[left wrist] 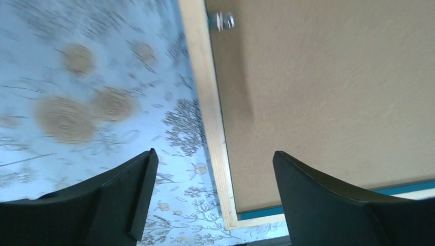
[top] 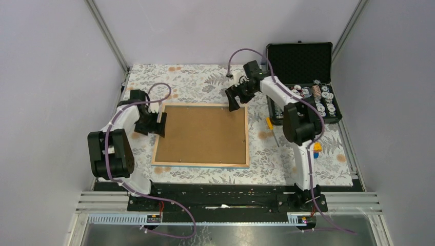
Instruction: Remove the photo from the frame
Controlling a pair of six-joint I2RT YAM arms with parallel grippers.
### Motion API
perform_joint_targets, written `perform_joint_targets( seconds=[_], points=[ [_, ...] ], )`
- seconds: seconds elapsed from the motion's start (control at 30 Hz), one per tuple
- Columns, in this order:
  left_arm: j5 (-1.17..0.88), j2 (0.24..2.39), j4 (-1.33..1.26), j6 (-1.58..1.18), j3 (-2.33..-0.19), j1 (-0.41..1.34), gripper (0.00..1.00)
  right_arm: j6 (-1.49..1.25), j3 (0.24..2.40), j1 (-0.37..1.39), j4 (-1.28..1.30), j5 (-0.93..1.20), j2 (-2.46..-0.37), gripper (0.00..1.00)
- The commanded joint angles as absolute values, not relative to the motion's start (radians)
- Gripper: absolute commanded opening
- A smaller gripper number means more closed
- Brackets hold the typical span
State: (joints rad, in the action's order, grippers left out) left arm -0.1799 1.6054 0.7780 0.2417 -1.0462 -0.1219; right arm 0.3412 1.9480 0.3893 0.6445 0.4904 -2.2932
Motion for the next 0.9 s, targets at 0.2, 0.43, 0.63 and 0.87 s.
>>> perform_joint_targets(
  seconds=[0.2, 0.43, 0.63, 0.87],
  points=[
    [-0.229, 1.518, 0.777, 0.255, -1.359, -0.122, 0.93, 0.293, 1.357, 0.330, 0.720, 0.321, -1.621, 0.97],
    [-0.289, 1.587, 0.762, 0.230, -1.467, -0.118, 0.93, 0.128, 1.026, 0.319, 0.573, 0.107, -1.388, 0.76],
    [-0.309, 1.607, 0.751, 0.216, -1.481, -0.115, 0.93, 0.078, 0.931, 0.318, 0.476, -0.039, -1.453, 0.67],
    [-0.310, 1.552, 0.717, 0.218, -1.439, -0.114, 0.93, 0.081, 0.923, 0.316, 0.309, -0.067, -1.571, 0.63]
  ],
)
